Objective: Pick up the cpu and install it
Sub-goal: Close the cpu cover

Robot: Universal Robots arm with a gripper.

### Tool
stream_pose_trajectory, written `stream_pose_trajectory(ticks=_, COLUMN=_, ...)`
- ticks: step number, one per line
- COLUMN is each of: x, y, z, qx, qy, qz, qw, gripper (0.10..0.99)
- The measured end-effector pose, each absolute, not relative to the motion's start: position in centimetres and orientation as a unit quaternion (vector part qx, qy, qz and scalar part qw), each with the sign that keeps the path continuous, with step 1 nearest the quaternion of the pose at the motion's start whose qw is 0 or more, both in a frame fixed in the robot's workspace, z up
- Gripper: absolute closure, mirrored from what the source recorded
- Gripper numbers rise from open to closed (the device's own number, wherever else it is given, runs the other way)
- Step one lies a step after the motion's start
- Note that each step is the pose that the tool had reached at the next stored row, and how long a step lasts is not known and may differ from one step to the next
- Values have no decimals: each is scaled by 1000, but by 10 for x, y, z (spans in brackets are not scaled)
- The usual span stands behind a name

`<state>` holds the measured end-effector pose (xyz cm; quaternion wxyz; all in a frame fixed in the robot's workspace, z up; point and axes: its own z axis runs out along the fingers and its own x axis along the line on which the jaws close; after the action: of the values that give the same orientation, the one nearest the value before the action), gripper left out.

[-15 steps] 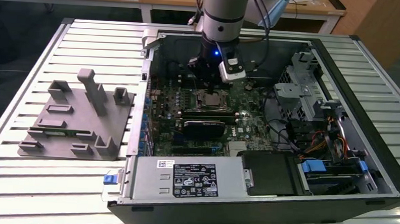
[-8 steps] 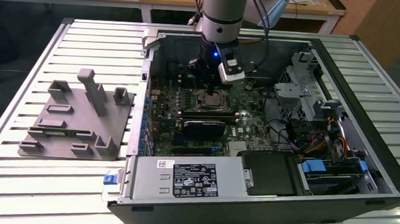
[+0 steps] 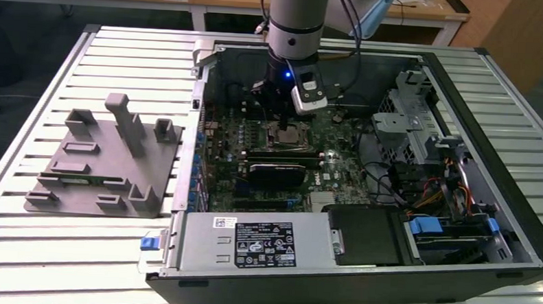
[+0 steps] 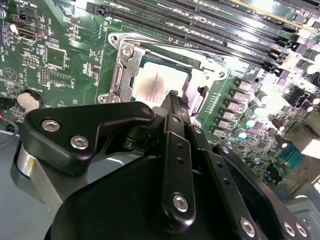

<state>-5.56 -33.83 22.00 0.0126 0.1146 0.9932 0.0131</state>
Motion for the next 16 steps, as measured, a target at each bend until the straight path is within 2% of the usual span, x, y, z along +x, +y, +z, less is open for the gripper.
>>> stream_pose_trajectory(ticks=9, x=-65, y=-338, z=218, qx=114, qy=993, qz=14, qw=23, gripper=980)
stream_pose_trajectory(ticks=16, x=-70, y=-340, z=214, qx=112, qy=993, qz=15, qw=25, gripper=980)
